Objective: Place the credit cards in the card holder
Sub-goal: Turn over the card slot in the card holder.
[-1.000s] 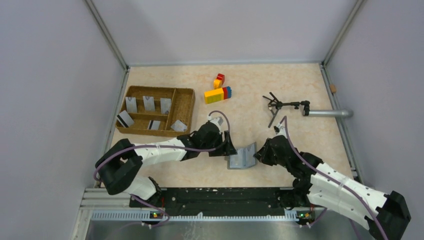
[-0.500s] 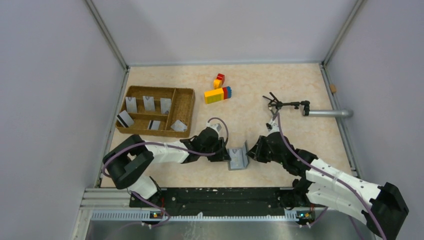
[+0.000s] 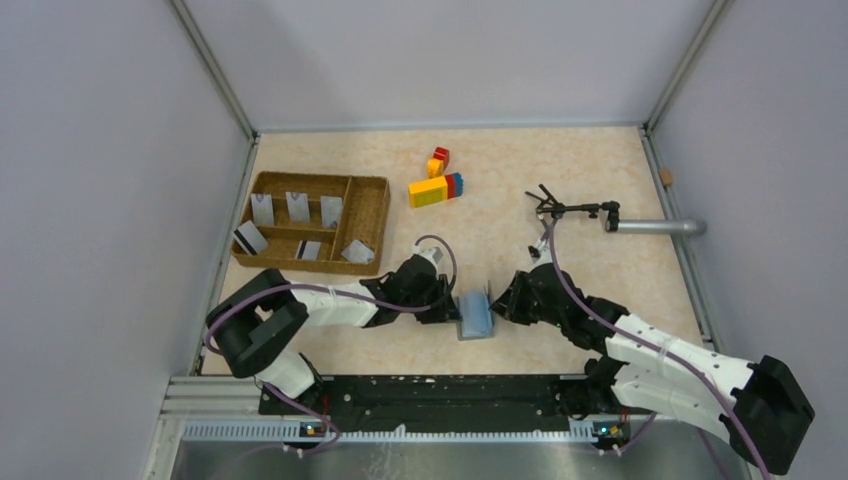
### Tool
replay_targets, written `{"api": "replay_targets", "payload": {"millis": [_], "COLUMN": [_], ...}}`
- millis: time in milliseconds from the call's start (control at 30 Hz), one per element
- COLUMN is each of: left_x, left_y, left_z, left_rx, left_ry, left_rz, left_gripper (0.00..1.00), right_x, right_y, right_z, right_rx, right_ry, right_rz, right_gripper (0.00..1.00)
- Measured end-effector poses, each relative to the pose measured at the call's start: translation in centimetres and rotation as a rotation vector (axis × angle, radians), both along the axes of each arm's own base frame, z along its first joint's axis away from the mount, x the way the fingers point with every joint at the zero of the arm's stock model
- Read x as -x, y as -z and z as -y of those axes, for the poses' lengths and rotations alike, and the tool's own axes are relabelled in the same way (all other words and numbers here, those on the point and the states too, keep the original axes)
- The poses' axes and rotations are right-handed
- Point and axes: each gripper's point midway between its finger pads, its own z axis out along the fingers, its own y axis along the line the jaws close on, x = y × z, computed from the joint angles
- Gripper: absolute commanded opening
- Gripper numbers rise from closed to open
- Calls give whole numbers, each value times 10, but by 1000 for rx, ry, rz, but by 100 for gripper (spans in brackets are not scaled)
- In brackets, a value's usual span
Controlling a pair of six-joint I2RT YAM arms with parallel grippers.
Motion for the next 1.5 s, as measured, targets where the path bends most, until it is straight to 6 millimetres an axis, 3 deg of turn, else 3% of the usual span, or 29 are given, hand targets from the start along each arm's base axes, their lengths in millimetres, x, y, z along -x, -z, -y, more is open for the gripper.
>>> {"api": "replay_targets", "payload": {"millis": [267,400,467,567,667,733,900,1033,1233,1500], "left_x": [0,-3,-6,-8,-14,-21,-47,-66,-93,-121], "left_y": [-5,-14,-22,-34,-49,-60,-83,-98,-130,-157], "left_z": [-11,-16,-18,-23,-30,-37,-70,-108,-149,-203], "left_rx": [-8,-5,2,14,19,26,36,-13,-95,-194], "left_ry": [-21,-36,-41,-46,-58,-76,-155,-222,-270,-359], "left_rz": [27,53,70,94,120,138,168,205,279,334], "left_gripper": [41,54,63,77,88,93,99,99,99,99], "right_x": [-6,-5,-2,0,1,0,-1,-4,-14,-3], "right_y": [7,24,33,40,39,35,31,27,30,55], "right_z": [12,32,46,61,67,67,71,78,91,96], "right_rx": [36,122,179,238,248,239,263,291,294,326], "right_ry": [80,149,186,228,238,235,223,223,261,241], "right_rz": [-5,-32,-50,-59,-49,-31,-9,0,-15,-78], "right_gripper": [8,13,19,38,60,68,81,81,78,79]}}
